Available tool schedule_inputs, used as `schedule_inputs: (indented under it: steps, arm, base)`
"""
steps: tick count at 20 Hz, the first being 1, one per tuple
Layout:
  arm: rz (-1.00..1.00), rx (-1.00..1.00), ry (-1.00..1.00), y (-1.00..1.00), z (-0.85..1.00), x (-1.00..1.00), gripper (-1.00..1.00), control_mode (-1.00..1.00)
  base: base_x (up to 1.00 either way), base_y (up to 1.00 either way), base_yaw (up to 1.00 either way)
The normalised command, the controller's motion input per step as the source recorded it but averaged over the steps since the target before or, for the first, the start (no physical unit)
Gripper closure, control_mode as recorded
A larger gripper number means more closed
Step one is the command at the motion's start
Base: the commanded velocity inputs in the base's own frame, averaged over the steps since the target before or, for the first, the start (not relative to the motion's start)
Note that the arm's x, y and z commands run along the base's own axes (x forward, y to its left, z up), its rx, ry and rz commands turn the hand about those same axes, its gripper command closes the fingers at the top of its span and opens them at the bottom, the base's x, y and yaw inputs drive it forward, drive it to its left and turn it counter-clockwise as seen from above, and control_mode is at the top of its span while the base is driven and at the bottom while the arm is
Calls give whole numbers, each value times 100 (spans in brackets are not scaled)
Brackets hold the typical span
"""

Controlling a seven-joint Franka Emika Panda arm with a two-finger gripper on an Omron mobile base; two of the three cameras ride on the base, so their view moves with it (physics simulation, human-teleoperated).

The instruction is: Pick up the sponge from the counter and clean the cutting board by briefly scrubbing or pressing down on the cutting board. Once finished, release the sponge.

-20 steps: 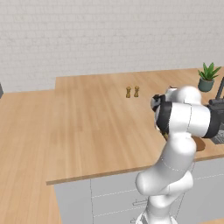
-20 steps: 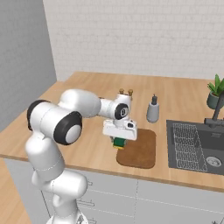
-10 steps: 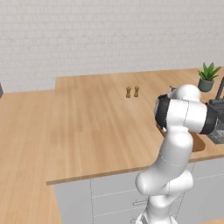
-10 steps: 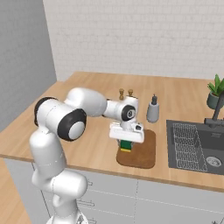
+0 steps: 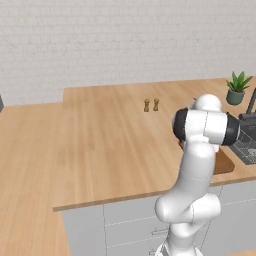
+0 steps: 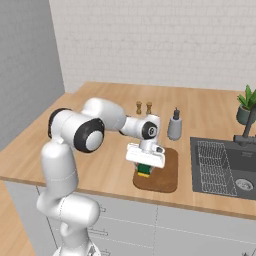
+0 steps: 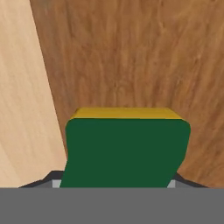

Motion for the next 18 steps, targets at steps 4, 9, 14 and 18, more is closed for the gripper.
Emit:
schedule_inputs:
  steps: [4, 9, 14, 18]
  arm:
    - [0, 1, 10, 0, -8, -23, 100, -100]
    - [0, 0, 1, 3, -2, -24, 100, -100]
    - [-4, 0, -10, 27, -5, -4, 100, -100]
    - [-4, -3, -18, 33, -9, -1, 100, -100]
  base:
    - [0, 0, 0]
    - [0, 0, 0]
    - [0, 0, 0]
    - [0, 0, 0]
